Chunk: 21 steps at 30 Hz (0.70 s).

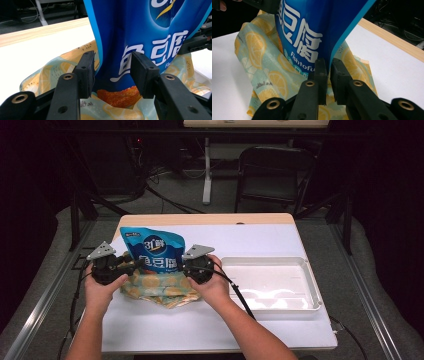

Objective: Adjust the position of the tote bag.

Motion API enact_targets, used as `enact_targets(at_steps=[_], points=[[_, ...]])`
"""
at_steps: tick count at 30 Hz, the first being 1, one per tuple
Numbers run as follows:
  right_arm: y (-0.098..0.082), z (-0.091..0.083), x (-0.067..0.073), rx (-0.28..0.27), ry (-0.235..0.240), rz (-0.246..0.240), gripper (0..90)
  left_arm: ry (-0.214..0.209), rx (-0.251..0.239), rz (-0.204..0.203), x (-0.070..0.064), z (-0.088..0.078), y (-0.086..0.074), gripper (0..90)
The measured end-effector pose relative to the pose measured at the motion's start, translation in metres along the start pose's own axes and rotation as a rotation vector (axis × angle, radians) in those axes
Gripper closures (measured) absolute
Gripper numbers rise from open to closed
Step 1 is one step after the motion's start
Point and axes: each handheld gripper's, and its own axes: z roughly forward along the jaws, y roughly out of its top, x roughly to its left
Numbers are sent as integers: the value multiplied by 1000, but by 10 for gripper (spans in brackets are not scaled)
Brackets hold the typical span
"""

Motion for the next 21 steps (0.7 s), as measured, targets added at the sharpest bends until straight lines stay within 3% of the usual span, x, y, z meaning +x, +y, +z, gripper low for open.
enact_targets(at_steps=[13,21], points=[[0,1,0,-1,-5,4,896,-3,-23,-5,-1,-1,-2,636],[0,1,2,-2,-13,-5,900,-2,-48,5,-2,-3,-2,747]])
